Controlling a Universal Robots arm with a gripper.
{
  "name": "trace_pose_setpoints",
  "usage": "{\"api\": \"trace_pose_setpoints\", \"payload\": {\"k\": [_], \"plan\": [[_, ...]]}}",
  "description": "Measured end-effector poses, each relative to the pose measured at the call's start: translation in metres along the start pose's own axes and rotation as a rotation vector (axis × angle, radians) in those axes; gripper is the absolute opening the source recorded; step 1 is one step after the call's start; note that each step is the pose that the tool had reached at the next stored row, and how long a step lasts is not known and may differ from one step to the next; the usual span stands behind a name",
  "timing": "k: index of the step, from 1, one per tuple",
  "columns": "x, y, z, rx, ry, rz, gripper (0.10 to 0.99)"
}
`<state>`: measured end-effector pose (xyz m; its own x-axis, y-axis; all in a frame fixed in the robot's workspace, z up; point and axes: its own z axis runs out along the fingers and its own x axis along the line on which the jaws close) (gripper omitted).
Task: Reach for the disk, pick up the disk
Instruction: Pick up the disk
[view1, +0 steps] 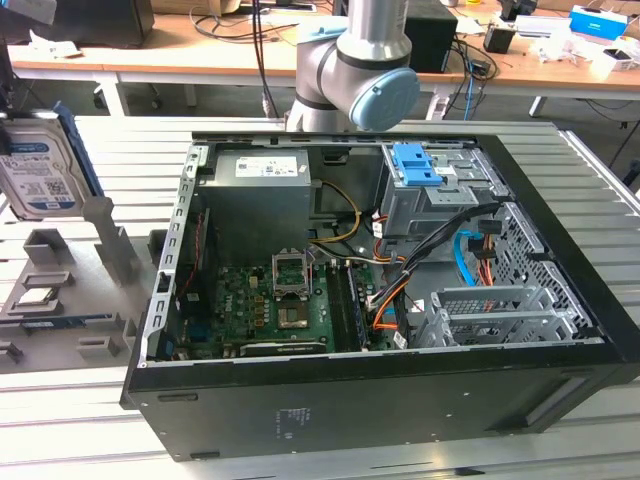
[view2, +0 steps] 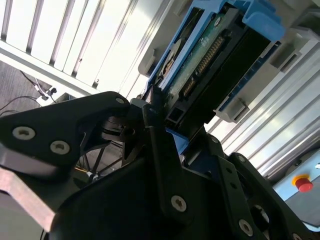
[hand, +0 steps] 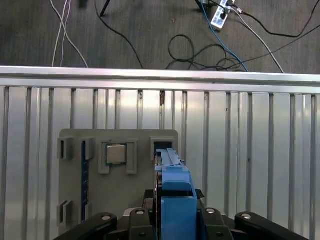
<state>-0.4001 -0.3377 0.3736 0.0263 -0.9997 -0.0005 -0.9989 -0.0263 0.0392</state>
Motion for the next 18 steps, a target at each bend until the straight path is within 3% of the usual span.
{"api": "trace_pose_setpoints", "payload": {"k": [16,18], "plan": [[-0.0009,-0.0001,-0.0272,-0.001,0.0016,0.0,0.369],[-0.0015,0.0001,-0.0512,-0.002,0.0027,0.0,0.369]]}}
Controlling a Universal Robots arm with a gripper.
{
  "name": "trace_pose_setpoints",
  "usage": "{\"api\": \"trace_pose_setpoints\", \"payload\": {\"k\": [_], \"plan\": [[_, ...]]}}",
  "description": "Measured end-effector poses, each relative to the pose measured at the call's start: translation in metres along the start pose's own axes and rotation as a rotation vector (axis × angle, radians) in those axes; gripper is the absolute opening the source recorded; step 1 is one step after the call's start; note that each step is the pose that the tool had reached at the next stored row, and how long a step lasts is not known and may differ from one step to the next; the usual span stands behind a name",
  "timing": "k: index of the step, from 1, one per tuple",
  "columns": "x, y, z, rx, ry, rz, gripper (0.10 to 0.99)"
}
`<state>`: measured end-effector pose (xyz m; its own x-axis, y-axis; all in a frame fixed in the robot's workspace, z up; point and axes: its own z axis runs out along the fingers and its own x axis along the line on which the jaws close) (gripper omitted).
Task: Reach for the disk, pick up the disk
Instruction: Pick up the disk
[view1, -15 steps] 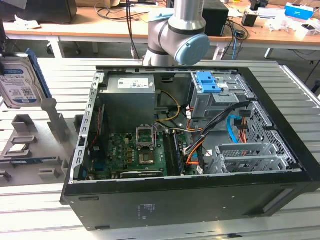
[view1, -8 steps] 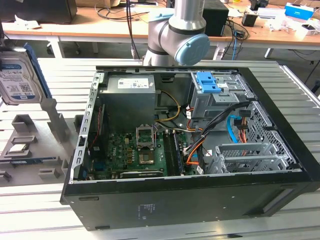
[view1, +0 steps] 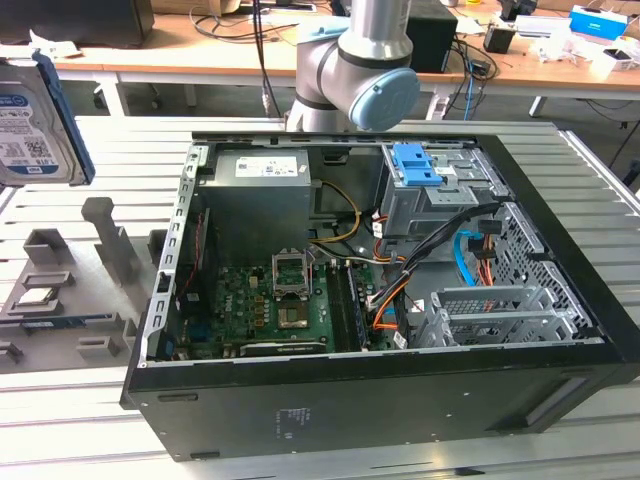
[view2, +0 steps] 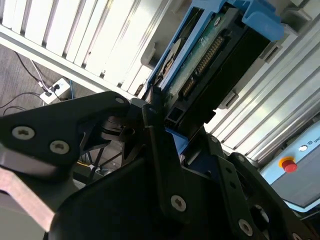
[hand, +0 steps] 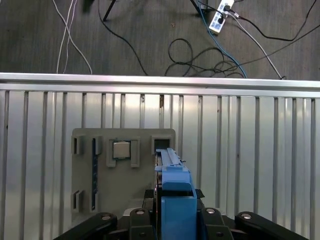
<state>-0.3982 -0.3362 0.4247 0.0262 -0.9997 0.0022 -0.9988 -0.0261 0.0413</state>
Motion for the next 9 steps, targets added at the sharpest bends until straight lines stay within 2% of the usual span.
{"api": "trace_pose_setpoints", "payload": {"k": [2,9], "plan": [[-0.0001,-0.0001,-0.009,-0.001,0.0002,0.0,0.369],[-0.0002,0.0,-0.0191,-0.001,0.0003,0.0,0.369]]}}
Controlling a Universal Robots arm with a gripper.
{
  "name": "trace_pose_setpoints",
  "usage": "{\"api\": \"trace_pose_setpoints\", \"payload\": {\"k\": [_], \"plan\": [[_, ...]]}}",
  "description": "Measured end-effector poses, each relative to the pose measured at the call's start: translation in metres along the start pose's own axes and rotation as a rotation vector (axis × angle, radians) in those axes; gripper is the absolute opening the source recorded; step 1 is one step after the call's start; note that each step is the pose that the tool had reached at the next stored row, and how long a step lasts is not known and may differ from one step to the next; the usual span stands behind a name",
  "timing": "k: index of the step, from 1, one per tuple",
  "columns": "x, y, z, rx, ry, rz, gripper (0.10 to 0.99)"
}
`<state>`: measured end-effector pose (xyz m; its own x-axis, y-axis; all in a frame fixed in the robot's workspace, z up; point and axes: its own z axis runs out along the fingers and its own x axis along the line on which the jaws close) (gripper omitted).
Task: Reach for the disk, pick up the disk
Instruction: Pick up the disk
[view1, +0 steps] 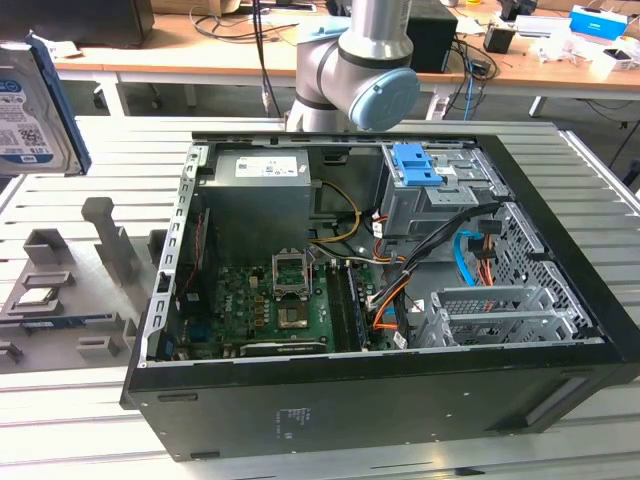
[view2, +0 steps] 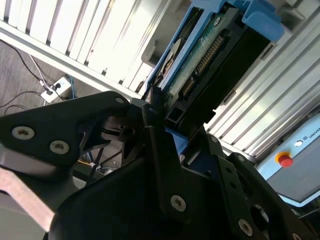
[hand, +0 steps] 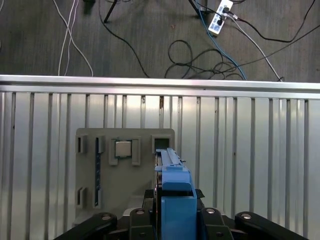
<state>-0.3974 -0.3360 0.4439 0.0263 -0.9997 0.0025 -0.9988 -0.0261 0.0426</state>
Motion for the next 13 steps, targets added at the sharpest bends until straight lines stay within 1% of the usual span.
{"api": "trace_pose_setpoints", "payload": {"k": [11,12,13], "plan": [[-0.0001,0.0004,-0.018,0.0,0.0002,0.0,0.369],[-0.0001,0.0006,-0.0223,-0.001,0.0002,0.0,0.369],[-0.0002,0.0007,-0.0249,-0.001,0.0001,0.0,0.369]]}}
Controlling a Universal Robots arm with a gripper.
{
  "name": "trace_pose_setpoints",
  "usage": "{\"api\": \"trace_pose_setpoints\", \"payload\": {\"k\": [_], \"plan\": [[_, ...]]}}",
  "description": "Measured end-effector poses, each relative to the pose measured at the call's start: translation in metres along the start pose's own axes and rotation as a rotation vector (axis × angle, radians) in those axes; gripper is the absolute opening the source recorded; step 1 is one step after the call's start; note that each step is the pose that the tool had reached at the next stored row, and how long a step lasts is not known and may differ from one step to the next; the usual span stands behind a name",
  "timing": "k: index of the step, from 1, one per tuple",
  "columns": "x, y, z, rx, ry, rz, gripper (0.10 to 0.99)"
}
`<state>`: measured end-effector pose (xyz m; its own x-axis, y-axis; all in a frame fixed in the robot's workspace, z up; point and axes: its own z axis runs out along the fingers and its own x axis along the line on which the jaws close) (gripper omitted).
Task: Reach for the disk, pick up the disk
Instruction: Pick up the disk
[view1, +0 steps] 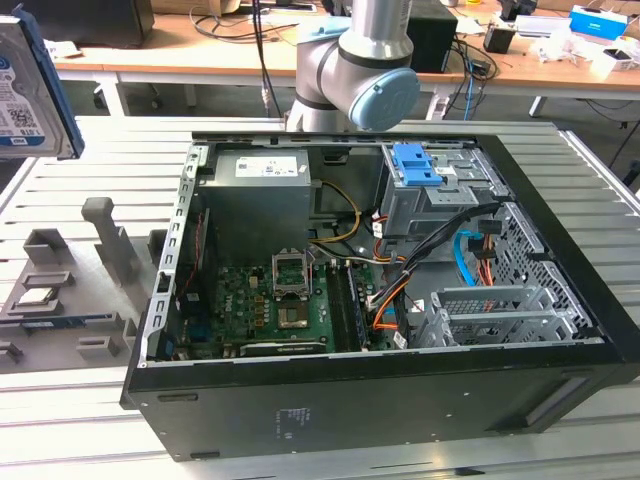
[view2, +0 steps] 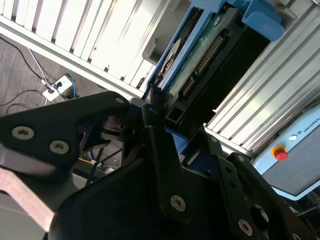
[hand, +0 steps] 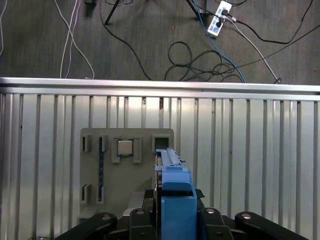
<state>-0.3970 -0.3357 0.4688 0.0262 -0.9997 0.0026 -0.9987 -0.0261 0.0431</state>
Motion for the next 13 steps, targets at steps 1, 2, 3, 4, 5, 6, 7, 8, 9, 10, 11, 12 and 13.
{"api": "trace_pose_setpoints", "payload": {"k": [1,2,3,4,5,6,7,8,9,10,11,12,13], "plan": [[0.0,0.0001,-0.0041,0.0,0.0,0.0,0.369],[0.0,0.0003,-0.0083,0.0,0.0001,0.0,0.369],[-0.0001,0.0005,-0.0122,0.0,0.0001,0.0,0.369],[-0.0001,0.0005,-0.014,0.0,0.0001,0.0,0.369],[-0.0001,0.0006,-0.0158,0.0,0.0001,0.0,0.369],[-0.0001,0.0007,-0.018,0.0,0.0001,0.0,0.369],[-0.0001,0.0008,-0.02,0.0,0.0,0.0,0.369],[-0.0001,0.0009,-0.0226,0.0,0.0001,0.0,0.369],[-0.0002,0.0011,-0.0273,0.0,0.0,0.0,0.369],[-0.0002,0.0012,-0.0304,0.0,0.0,0.0,0.369],[-0.0002,0.0012,-0.0331,0.0,0.0001,0.0,0.369],[-0.0003,0.0013,-0.035,-0.001,0.0001,0.0,0.369],[-0.0003,0.0014,-0.0383,-0.001,0.0001,0.0,0.369]]}}
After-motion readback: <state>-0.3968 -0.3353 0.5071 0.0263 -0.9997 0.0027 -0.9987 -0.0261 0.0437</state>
